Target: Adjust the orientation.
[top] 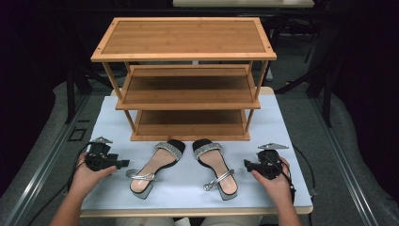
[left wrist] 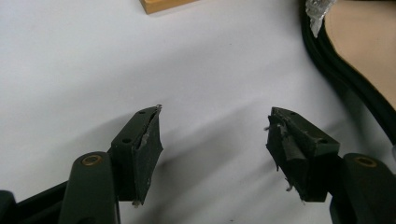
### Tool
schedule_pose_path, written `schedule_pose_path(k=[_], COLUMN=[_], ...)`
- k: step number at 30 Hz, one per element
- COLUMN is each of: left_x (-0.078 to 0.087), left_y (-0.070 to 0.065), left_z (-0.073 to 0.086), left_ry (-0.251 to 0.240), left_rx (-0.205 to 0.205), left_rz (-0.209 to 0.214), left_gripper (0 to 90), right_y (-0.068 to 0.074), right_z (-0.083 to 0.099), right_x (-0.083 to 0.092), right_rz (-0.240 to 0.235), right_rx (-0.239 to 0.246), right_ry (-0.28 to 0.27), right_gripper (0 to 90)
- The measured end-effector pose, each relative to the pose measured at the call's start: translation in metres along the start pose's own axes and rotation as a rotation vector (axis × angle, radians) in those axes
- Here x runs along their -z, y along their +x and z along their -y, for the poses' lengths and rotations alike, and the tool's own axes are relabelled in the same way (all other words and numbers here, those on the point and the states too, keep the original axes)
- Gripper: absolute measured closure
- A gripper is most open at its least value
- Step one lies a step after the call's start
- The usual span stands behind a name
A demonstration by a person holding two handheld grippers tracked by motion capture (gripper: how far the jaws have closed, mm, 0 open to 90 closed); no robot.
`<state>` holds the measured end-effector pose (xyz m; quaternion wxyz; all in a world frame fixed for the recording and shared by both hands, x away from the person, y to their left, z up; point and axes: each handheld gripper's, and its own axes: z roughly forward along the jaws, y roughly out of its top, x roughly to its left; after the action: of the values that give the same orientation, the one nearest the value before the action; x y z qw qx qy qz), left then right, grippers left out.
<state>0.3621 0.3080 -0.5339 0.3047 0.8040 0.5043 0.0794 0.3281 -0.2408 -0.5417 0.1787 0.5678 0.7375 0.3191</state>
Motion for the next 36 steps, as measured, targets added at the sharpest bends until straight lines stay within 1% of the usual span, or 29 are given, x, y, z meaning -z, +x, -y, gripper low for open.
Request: schedule_pose_path(k=[2, 8, 14, 15, 19, 22, 23, 25, 27, 31, 32, 34, 35, 36], left_x=[0.002, 0.004, 0.004, 0.004, 0.002, 0.001, 0.0, 0.001, 0.0, -0.003, -0.004, -0.004, -0.004, -0.004], left_y=[0.001, 0.002, 0.002, 0.001, 0.0, -0.001, -0.002, -0.002, -0.006, -0.011, -0.013, -0.016, -0.018, -0.019], left_z=[0.001, 0.001, 0.0, 0.0, 0.0, -0.004, -0.006, -0.008, -0.014, -0.021, -0.022, -0.025, -0.027, -0.028], left_ry=[-0.007, -0.006, -0.008, -0.008, 0.01, 0.01, 0.005, 0.007, -0.009, -0.013, -0.003, -0.002, 0.002, 0.002], left_rx=[0.009, 0.015, 0.018, 0.021, 0.017, 0.019, 0.026, 0.021, 0.013, 0.006, 0.004, -0.002, -0.009, -0.01], left_rz=[-0.001, -0.007, -0.009, -0.005, -0.001, 0.006, 0.015, 0.02, 0.035, 0.043, 0.046, 0.051, 0.057, 0.06], left_gripper=[34.7, 34.7, 34.6, 34.5, 33.6, 33.2, 33.3, 33.2, 33.1, 30.8, 30.2, 30.2, 30.2, 30.3], right_y=[0.0, -0.001, -0.002, -0.002, -0.002, -0.003, -0.004, -0.006, -0.007, -0.008, -0.008, -0.007, -0.006, -0.004], right_z=[0.0, -0.001, -0.001, -0.001, -0.001, -0.001, -0.001, -0.001, 0.0, -0.002, -0.002, -0.003, -0.004, -0.005], right_x=[0.001, 0.004, 0.003, 0.004, 0.005, 0.006, 0.006, 0.007, 0.008, 0.01, 0.011, 0.013, 0.013, 0.014], right_rz=[-0.004, 0.003, -0.001, -0.001, -0.003, -0.005, -0.007, -0.017, -0.015, -0.023, -0.03, -0.043, -0.035, -0.042], right_rx=[-0.003, -0.007, -0.008, -0.009, -0.011, -0.024, -0.027, -0.033, -0.038, -0.058, -0.062, -0.064, -0.054, -0.057], right_ry=[0.004, -0.006, -0.001, -0.002, -0.008, -0.019, -0.02, -0.023, -0.026, -0.043, -0.057, -0.05, -0.052, -0.054], right_gripper=[36.3, 36.3, 36.3, 36.3, 36.4, 36.5, 36.5, 36.6, 36.7, 36.7, 36.7, 36.8, 36.7, 36.7])
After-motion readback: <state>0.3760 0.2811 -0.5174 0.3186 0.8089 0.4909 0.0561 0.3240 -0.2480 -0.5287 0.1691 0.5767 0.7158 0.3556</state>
